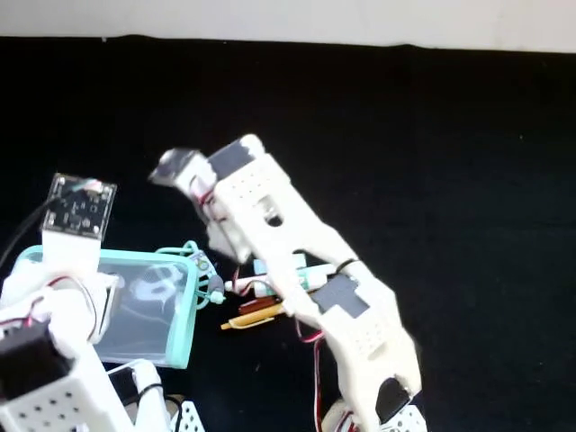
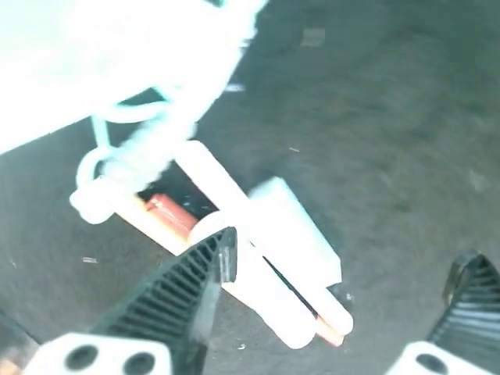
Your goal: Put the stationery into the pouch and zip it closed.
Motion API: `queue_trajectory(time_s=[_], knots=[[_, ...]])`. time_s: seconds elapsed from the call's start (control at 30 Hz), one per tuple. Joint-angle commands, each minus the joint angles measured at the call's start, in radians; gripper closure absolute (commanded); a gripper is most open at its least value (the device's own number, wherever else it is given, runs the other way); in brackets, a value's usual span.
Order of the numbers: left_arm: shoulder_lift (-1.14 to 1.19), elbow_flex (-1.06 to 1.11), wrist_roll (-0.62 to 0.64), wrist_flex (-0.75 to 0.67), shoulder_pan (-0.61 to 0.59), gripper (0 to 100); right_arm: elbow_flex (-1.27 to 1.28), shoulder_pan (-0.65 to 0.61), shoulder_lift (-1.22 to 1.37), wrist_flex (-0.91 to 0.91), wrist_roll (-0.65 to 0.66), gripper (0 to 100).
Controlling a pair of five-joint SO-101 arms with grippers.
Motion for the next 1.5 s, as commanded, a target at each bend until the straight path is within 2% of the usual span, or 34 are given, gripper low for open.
queue_trajectory(time_s=[0.0,0.47,0.7,0.97,1.13,1.2,1.3,1.33,1.37,1.43,1.47], knots=[[-0.042,0.087,0.005,-0.078,-0.018,78,0.056,-0.061,-0.058,-0.038,0.092,59.2],[-0.064,0.203,0.005,-0.166,-0.016,78,0.087,-0.282,-0.156,-0.053,0.101,59.2],[-0.064,0.208,0.005,-0.166,-0.015,78,0.087,-0.294,-0.119,-0.061,0.106,59.2],[-0.065,0.208,0.005,-0.166,-0.015,78,0.082,-0.288,0.074,-0.197,0.106,59.2],[-0.065,0.208,0.005,-0.166,-0.013,78,0.081,-0.269,0.133,-0.2,0.106,59.4],[-0.065,0.208,0.005,-0.166,-0.013,78,0.079,-0.245,0.131,-0.2,0.106,66.4],[-0.065,0.208,0.005,-0.166,-0.012,78,0.064,-0.186,0.124,-0.197,0.091,96.7],[-0.065,0.208,0.005,-0.166,-0.012,78,0.047,-0.166,0.116,-0.182,0.051,99.8],[-0.065,0.208,0.005,-0.166,-0.012,78,0.03,-0.145,0.101,-0.156,0.011,95.1],[-0.065,0.208,0.005,-0.166,-0.012,78,-0.038,-0.104,0.051,-0.094,-0.012,99.8],[-0.065,0.206,0.005,-0.166,-0.012,78,-0.084,-0.087,0.016,-0.061,-0.012,99.1]])
